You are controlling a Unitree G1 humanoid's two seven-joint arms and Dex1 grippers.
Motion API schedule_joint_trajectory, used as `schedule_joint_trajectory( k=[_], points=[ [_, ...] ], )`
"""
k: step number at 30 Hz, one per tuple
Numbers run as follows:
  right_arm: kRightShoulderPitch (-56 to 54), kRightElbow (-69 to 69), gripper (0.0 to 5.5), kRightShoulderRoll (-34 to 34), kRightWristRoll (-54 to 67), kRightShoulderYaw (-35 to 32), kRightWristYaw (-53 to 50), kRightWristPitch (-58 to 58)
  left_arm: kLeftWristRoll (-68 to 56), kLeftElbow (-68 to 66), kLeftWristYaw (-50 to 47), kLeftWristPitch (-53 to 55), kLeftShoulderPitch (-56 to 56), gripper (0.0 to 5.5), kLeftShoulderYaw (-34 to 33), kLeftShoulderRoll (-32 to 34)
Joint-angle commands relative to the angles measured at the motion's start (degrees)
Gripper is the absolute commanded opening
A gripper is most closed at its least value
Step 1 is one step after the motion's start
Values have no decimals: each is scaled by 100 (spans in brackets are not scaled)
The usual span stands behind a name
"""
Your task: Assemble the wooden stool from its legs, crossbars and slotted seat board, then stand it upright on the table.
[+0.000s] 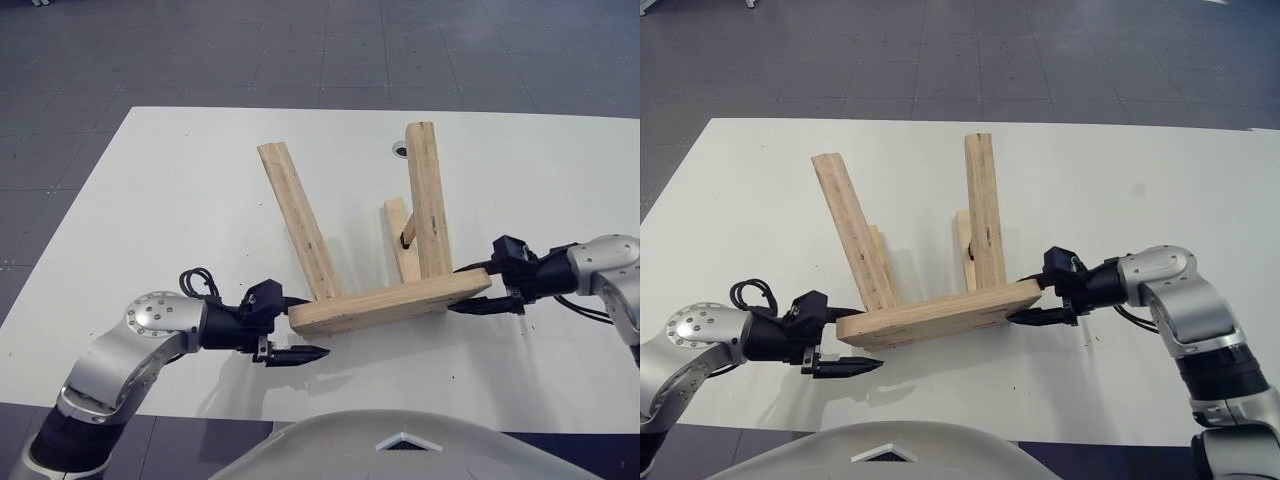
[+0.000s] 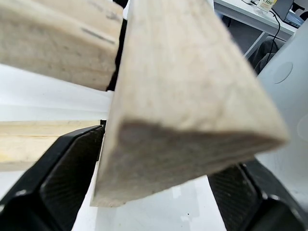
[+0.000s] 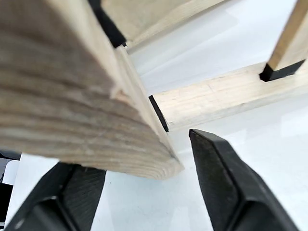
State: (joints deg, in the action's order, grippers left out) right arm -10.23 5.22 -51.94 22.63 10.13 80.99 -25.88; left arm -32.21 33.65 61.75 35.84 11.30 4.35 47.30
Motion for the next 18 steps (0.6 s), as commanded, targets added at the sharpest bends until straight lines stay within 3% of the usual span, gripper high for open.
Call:
schedule_joint_trajectory(
  k=[1,7,9,13,18],
  points=[
    [-106,-13,197,-97,-63,-21,82,51,10,-131,-345,86,-286,355,72,-227],
    [-170,595,164,-110,475,-164,150,-583,-244,-248,-650,505,-482,239,-39,-338],
    [-210,1071,163,-163,1037,-338,173,-1266,-825,-231,-528,920,-664,211,-358,-234],
    [-621,1713,155,-106,2405,-790,-110,-2920,-2356,-529,-111,2039,-1510,193,-1114,264],
    [-1167,2000,152,-107,3995,-1331,-729,-4799,-3731,-1192,-86,3092,-2469,182,-1612,537]
  ],
)
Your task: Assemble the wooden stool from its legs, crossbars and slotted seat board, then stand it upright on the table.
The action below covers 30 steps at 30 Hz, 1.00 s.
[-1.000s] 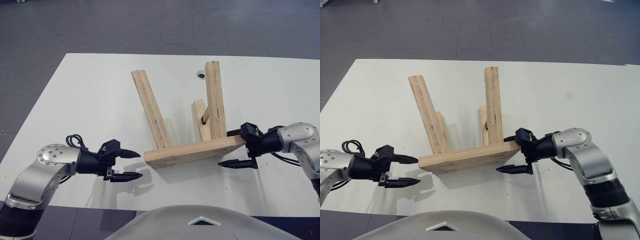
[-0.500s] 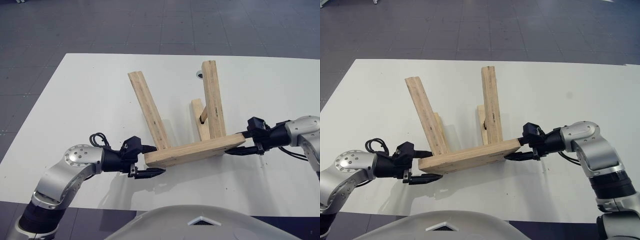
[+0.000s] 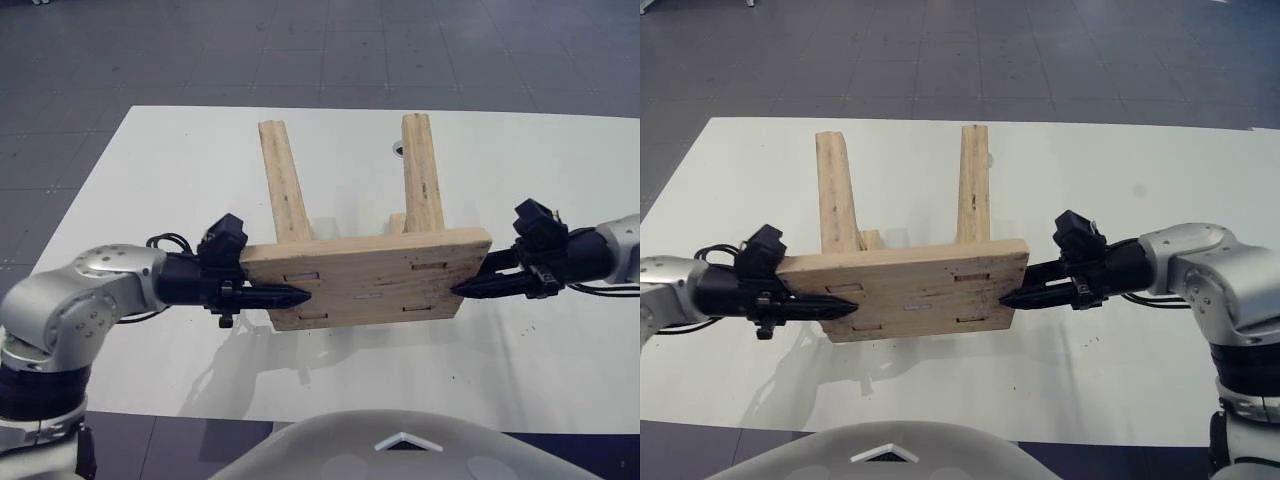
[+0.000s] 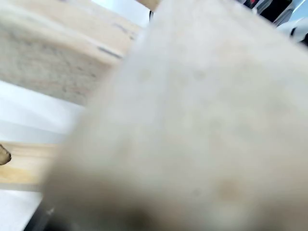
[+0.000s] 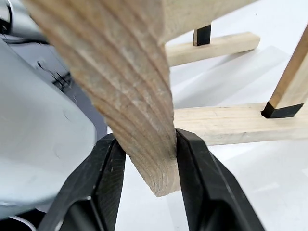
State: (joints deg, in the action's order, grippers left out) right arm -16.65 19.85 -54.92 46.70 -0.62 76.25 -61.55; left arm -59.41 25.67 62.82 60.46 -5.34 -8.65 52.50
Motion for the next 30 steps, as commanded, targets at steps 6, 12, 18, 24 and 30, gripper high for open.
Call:
schedule_joint_trajectory(
  k=[6,12,18,24,30],
  points=[
    [-1642,97,152,502,2538,-378,-1478,-2980,-1222,-1070,-973,1356,-1481,182,-237,-44],
    [-2349,-887,152,327,3725,170,-2362,-3094,-2177,-1508,-651,2475,-1925,182,-89,189],
    [-3007,-2099,152,-284,5444,1463,-2551,-3093,-2880,-2361,-1312,2748,-2336,182,-136,-151],
    [-4006,-4299,152,-77,6300,2719,-3101,-3090,-5064,-4345,-1137,3195,-3285,182,1540,301],
    [-4564,-6255,152,782,5652,2643,-3560,-3091,-4738,-6269,-1379,3200,-4332,182,2239,-309]
  ],
)
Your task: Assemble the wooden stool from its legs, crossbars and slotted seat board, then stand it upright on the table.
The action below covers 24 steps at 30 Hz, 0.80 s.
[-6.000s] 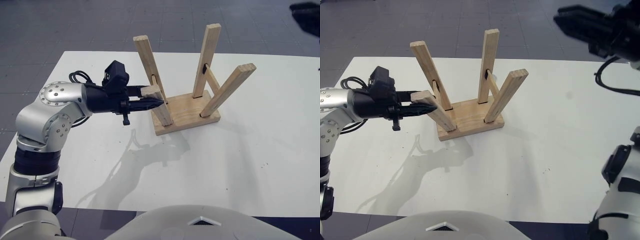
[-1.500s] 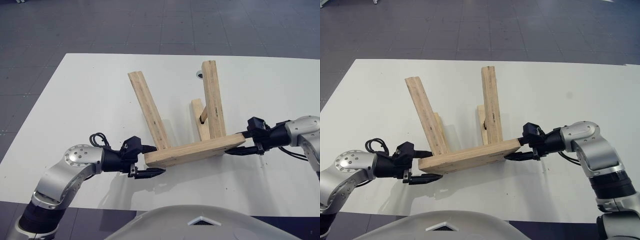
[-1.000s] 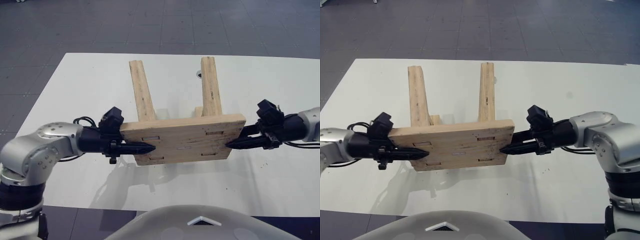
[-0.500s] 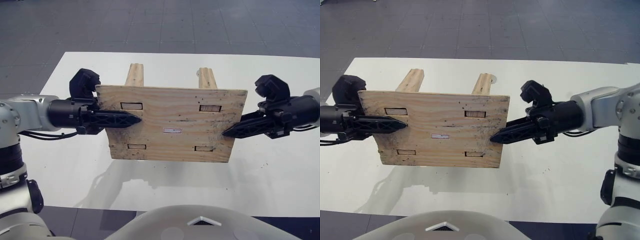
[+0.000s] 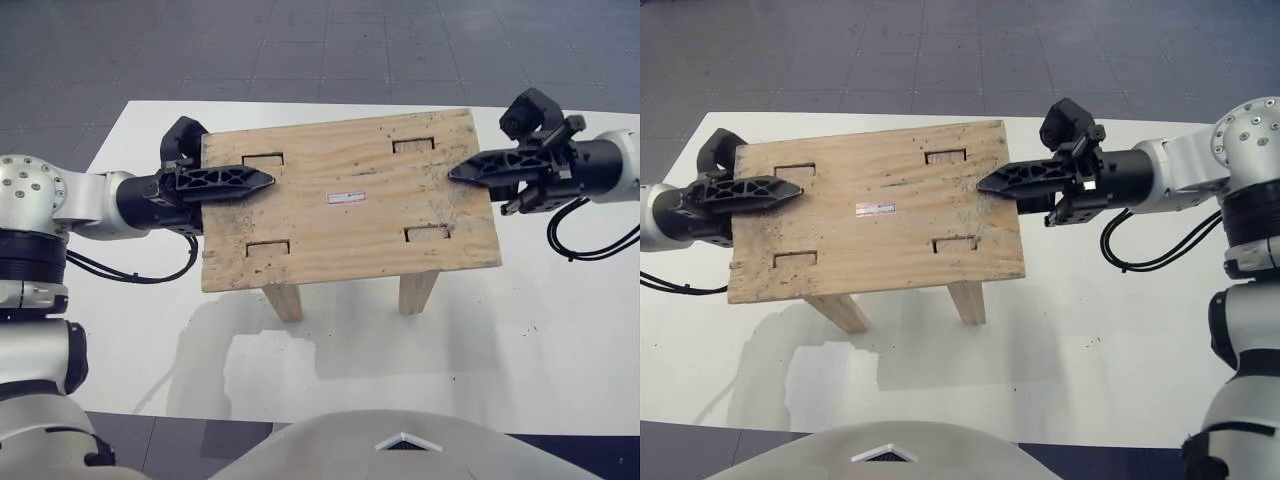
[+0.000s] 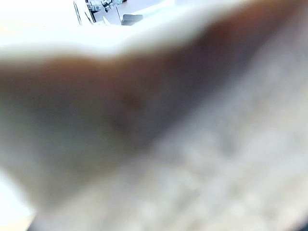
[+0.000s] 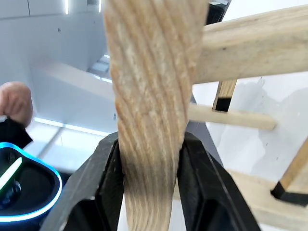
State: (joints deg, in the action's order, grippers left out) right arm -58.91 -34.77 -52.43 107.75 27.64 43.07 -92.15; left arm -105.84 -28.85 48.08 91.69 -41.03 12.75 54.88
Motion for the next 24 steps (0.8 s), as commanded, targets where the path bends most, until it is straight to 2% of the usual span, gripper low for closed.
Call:
schedule_joint_trajectory(
  k=[1,6,14,21,24],
  points=[
    [-346,-1062,176,692,-691,-283,-314,-31,126,-1174,111,79,-933,206,73,-738],
    [-292,-1568,254,1033,-1500,-726,-281,-34,1041,-2290,284,80,-1485,277,-220,-1240],
    [-159,-1565,411,1101,-2317,-1073,73,-32,1820,-2239,1263,81,-1343,413,129,-685],
    [-56,-1605,541,961,-3091,-1459,409,-30,2540,-1930,2265,81,-1286,419,777,-256],
    [-30,-1565,547,1000,-3297,-1583,518,-32,3016,-1668,2558,80,-1166,419,1150,-169]
  ],
)
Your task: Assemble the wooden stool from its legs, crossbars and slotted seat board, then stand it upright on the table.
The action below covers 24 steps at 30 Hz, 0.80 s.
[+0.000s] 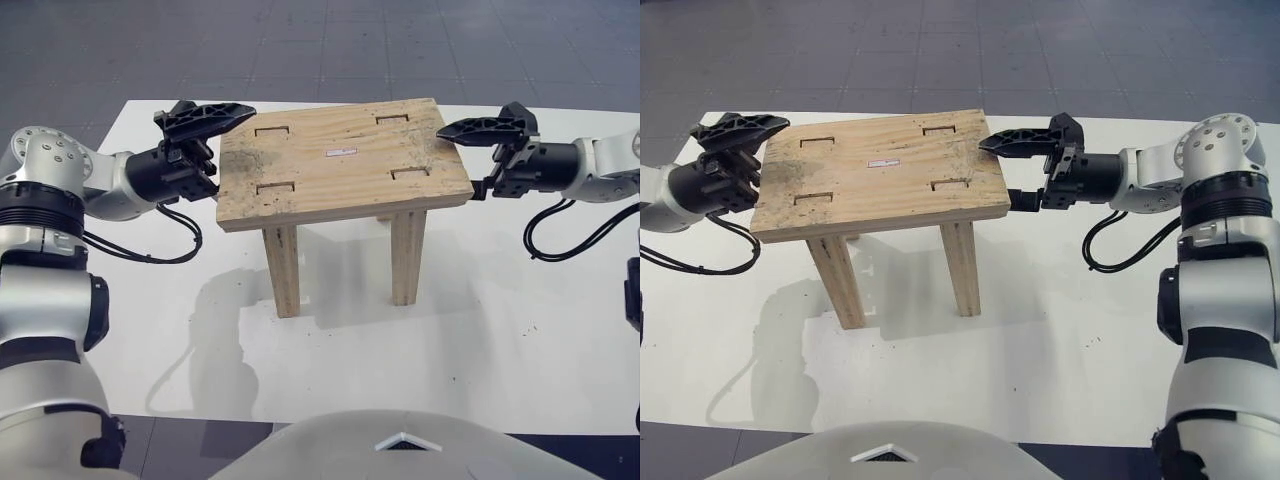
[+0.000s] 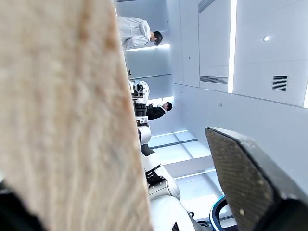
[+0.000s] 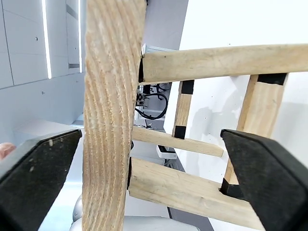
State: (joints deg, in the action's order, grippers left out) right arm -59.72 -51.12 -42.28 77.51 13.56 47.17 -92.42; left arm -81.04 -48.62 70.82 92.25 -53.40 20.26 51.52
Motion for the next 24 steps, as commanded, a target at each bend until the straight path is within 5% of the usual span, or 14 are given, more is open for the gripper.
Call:
schedule_joint_trajectory(
  k=[1,18,24],
  points=[
    [80,89,547,-8,-334,-217,140,-5,664,345,422,24,27,419,495,203],
    [557,409,547,-214,-1059,-717,462,-7,2330,459,2138,20,-100,419,640,1077],
    [601,411,547,-380,-1716,-1335,527,122,2689,59,2153,-343,-71,419,55,1406]
  ],
)
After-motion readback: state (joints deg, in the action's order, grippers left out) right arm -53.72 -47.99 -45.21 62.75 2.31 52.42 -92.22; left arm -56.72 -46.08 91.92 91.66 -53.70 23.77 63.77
